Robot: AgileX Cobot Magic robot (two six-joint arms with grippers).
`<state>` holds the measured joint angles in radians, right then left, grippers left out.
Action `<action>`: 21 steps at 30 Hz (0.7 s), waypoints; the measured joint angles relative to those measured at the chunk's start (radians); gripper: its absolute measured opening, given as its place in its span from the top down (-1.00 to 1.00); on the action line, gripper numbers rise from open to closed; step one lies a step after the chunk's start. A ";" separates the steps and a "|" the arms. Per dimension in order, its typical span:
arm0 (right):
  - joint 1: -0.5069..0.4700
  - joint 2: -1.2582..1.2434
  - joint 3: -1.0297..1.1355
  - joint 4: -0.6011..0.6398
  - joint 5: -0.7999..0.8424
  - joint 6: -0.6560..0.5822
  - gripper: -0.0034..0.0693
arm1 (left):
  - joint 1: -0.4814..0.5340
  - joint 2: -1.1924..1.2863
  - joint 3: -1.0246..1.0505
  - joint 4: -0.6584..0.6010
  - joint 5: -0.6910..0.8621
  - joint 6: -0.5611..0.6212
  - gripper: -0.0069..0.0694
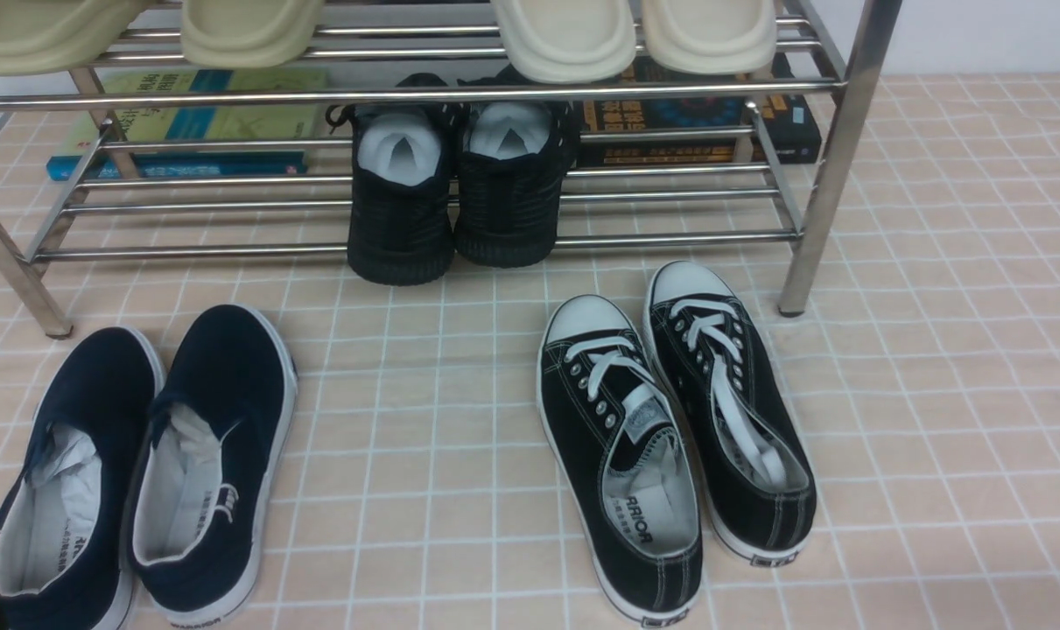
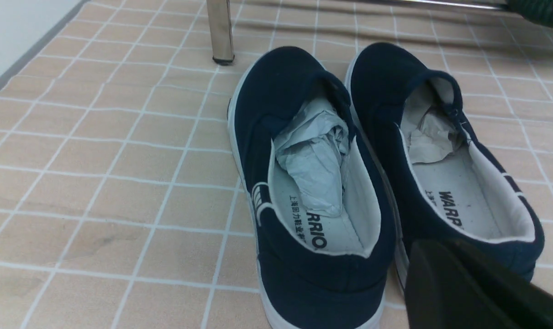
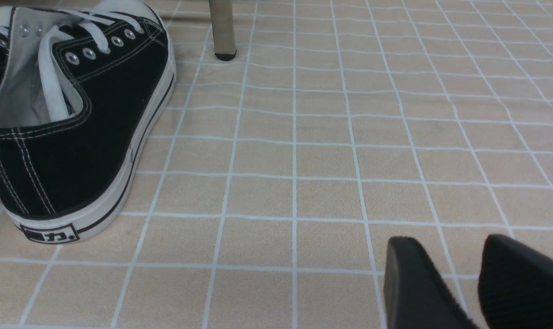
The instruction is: Take the shoes off the shelf from the light coffee tablecloth by hand.
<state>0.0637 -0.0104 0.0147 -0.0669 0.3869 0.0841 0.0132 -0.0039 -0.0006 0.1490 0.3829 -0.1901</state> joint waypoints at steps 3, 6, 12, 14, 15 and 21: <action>0.000 0.000 0.000 0.000 0.000 0.000 0.25 | 0.000 -0.008 0.021 0.000 -0.005 -0.004 0.79; 0.000 0.000 0.000 0.000 0.000 0.000 0.25 | 0.000 -0.008 0.026 0.000 -0.015 -0.004 0.78; 0.000 0.000 0.000 0.001 0.000 0.000 0.25 | -0.025 -0.009 0.026 -0.001 -0.017 -0.007 0.77; 0.000 0.000 0.000 0.001 0.000 0.000 0.25 | -0.052 -0.009 0.026 -0.001 -0.016 -0.007 0.76; 0.000 0.000 0.000 0.001 0.000 0.000 0.25 | -0.066 -0.009 0.026 -0.001 -0.014 -0.007 0.76; 0.000 0.000 0.000 0.001 0.000 0.000 0.25 | -0.077 -0.009 0.026 0.000 -0.011 -0.007 0.76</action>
<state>0.0637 -0.0104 0.0147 -0.0659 0.3869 0.0841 -0.0637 -0.0125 0.0257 0.1490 0.3717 -0.1971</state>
